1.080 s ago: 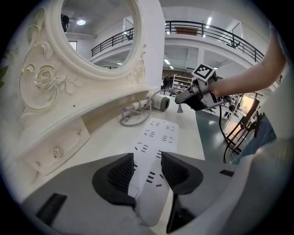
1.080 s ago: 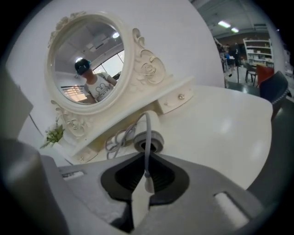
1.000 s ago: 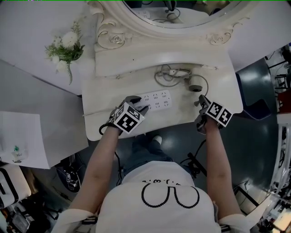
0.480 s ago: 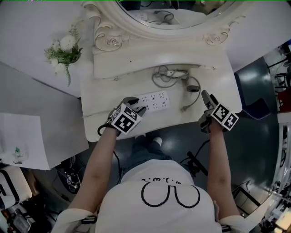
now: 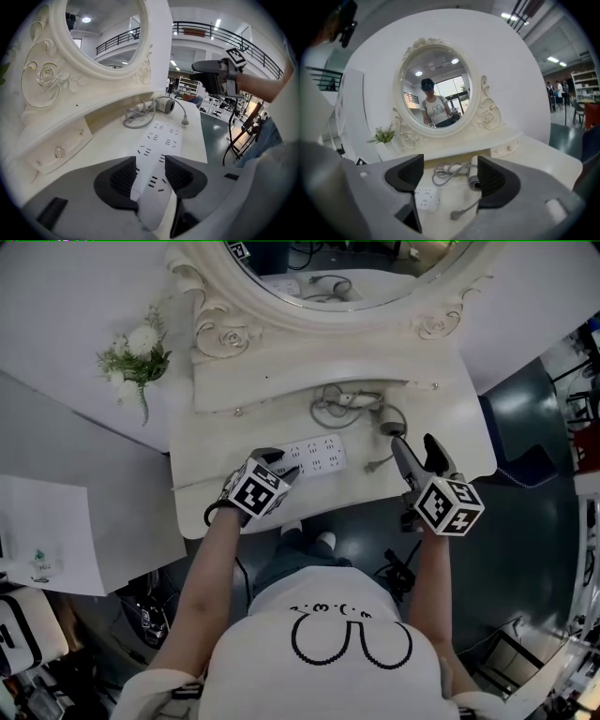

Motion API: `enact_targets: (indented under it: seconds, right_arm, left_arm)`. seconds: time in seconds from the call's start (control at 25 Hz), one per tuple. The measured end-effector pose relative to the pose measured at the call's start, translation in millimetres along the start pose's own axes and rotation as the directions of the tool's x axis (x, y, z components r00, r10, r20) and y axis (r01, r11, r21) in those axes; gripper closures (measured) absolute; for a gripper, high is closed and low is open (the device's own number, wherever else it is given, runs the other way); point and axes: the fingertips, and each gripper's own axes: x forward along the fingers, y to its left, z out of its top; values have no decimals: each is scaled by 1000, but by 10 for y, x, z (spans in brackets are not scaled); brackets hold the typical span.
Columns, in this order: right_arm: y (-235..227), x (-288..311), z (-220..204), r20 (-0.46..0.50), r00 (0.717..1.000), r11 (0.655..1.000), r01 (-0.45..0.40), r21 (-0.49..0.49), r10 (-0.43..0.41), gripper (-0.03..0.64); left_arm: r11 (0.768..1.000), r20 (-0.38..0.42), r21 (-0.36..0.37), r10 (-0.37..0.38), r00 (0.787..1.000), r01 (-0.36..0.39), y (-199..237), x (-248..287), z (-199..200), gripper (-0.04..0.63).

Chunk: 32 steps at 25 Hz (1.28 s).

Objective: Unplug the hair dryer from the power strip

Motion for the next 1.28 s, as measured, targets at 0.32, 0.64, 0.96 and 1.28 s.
enact_targets:
  seconds: [0.32, 0.64, 0.96, 1.28]
  right_arm:
    - [258, -230, 344, 85, 996, 986, -12, -165, 26, 615]
    - [433, -312, 559, 143, 989, 976, -6, -218, 38, 615]
    - [735, -388, 660, 201, 979, 961, 27, -276, 30, 617]
    - [1027, -433, 631, 230, 972, 948, 34, -316, 41, 615]
  left_arm:
    - [971, 284, -234, 115, 952, -48, 211, -632, 650, 402]
    - [978, 558, -161, 203, 805, -134, 267, -1381, 1338, 402]
    - [974, 702, -45, 189, 686, -222, 276, -1900, 1678, 402]
    - [962, 776, -124, 246, 580, -243, 374, -2250, 1704, 414]
